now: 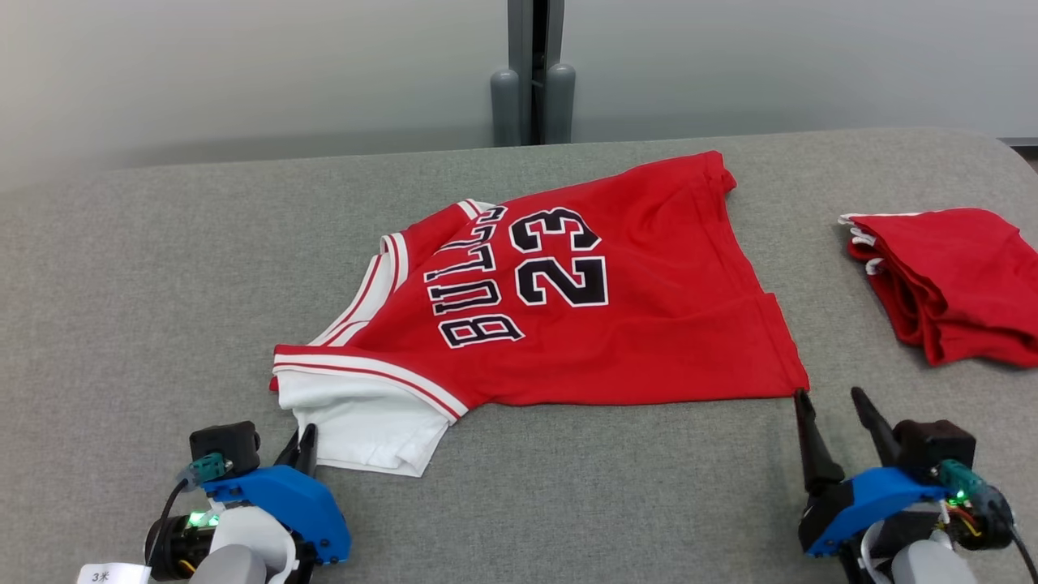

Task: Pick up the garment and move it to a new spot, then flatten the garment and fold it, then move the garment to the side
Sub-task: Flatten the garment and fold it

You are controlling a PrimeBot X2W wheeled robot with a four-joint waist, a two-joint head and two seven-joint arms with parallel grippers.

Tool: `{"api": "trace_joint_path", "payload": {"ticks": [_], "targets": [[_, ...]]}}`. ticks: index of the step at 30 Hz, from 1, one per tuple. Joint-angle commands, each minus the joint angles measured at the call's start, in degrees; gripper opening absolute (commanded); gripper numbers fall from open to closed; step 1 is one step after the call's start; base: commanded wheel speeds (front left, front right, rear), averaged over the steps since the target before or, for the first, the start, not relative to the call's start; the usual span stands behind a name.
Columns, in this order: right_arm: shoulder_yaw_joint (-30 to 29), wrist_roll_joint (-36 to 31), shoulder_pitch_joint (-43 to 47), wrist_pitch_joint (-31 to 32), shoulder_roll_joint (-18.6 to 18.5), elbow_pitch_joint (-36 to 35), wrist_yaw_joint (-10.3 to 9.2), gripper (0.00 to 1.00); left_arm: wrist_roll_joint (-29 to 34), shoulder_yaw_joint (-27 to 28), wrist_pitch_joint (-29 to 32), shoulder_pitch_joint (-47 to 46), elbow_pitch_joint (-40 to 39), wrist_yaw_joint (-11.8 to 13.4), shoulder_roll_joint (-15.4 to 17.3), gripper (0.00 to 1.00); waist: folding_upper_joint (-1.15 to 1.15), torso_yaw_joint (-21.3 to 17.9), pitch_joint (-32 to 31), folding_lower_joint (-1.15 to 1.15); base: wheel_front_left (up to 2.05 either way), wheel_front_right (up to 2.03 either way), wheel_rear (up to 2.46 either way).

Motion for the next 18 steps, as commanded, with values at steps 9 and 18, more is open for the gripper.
{"api": "trace_joint_path", "payload": {"ticks": [9, 18], "targets": [[-6.73, -5.73, -6.29, 5.76, -0.03, 6.19, 0.0, 1.0, 0.19, -1.21, -3.53, -0.27, -3.21, -0.76, 0.06, 0.0, 0.0, 2.68, 0.28, -0.01, 0.0, 0.0, 0.0], [-5.35, -4.68, -10.64, 10.22, -0.51, 16.59, 0.01, 0.6, 0.23, -2.52, -4.16, 1.48, -8.98, -1.15, 1.15, 0.0, 0.0, 4.44, 0.19, -0.01, 0.0, 0.0, 0.0]]}}
